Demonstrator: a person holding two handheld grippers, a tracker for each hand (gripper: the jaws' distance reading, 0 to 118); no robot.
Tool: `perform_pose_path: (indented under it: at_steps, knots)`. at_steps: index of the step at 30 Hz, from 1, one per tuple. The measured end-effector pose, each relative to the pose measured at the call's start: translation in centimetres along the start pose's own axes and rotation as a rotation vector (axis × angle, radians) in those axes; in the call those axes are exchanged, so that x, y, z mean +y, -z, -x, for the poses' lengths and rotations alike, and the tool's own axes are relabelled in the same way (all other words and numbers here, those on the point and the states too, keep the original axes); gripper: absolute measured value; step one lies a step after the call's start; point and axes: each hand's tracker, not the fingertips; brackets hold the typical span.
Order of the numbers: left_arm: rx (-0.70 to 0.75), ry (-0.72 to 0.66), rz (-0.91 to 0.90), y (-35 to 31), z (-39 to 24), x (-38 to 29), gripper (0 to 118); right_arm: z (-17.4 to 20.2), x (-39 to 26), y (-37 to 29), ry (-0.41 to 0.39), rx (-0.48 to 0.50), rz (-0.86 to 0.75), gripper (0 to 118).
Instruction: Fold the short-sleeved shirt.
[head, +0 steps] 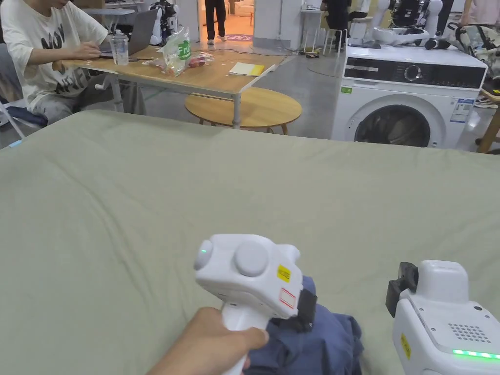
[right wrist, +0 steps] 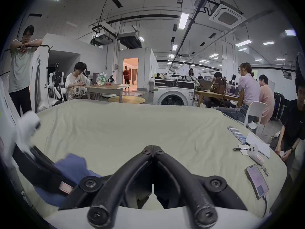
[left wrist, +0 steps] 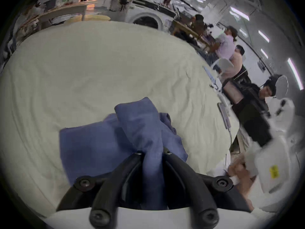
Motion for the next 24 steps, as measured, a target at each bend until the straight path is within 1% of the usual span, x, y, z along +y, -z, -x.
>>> perform_pose_path:
  at_steps: [3, 6, 7, 8, 9, 10, 14, 16, 17, 18, 19, 20, 21, 22, 23, 24]
  knots:
    - [0.002, -0.023, 0.008, 2.4, -1.1, -0.2, 6, -0.8, -0.2, -0.1, 0.007, -0.014, 0.002, 0]
    - [-0.001, -0.048, -0.004, 3.2, -1.3, -0.5, 6, -1.3, -0.4, -0.4, 0.013, -0.024, 0.006, 0]
    - [-0.005, -0.060, -0.001, 3.3, -1.1, -0.6, 10, -1.5, -0.4, -0.5, 0.013, -0.028, 0.007, 0]
    - [-0.026, -0.080, 0.000, 3.2, -0.5, -0.6, 29, -1.6, -0.4, -0.5, 0.013, -0.029, 0.007, 0]
    - [-0.134, -0.129, 0.002, 2.9, 0.0, -0.7, 43, -1.6, -0.5, -0.5, 0.012, -0.030, 0.008, 0]
    - [-0.190, -0.156, -0.001, 2.4, 0.3, -0.8, 48, -1.7, -0.5, -0.6, 0.011, -0.033, 0.009, 0]
    - [-0.214, -0.115, -0.072, -1.5, 0.3, -1.4, 48, -1.8, -0.6, -0.8, 0.008, -0.034, 0.009, 0]
    - [-0.283, -0.134, -0.123, -3.2, 1.1, -1.6, 48, -1.9, -0.8, -0.9, 0.005, -0.034, 0.009, 0]
    - [-0.287, -0.136, -0.135, -3.5, 1.3, -1.5, 44, -1.9, -0.8, -0.9, 0.005, -0.034, 0.011, 0]
    - [-0.271, -0.130, -0.144, -3.7, 1.4, -1.2, 31, -1.9, -0.9, -0.9, 0.006, -0.032, 0.015, 0]
    - [-0.246, -0.110, -0.154, -3.1, 1.6, -1.0, 12, -2.0, -1.0, -0.9, 0.009, -0.031, 0.018, 0]
    - [-0.229, -0.105, -0.148, -2.2, 1.7, -0.7, 2, -2.0, -1.1, -0.9, 0.011, -0.031, 0.021, 0]
    - [-0.223, -0.131, -0.130, -0.9, 2.1, -0.5, 2, -2.0, -1.1, -0.9, 0.014, -0.031, 0.025, 0]
    - [-0.264, -0.176, -0.097, 0.9, 2.3, -0.2, 1, -2.0, -1.2, -1.0, 0.018, -0.033, 0.027, 0]
    - [-0.347, -0.194, -0.044, 2.8, 2.7, -0.1, 0, -2.1, -1.3, -1.0, 0.021, -0.033, 0.028, 0]
    - [-0.380, -0.224, 0.010, 5.0, 2.9, -0.1, 0, -2.2, -1.3, -1.1, 0.024, -0.033, 0.030, 0]
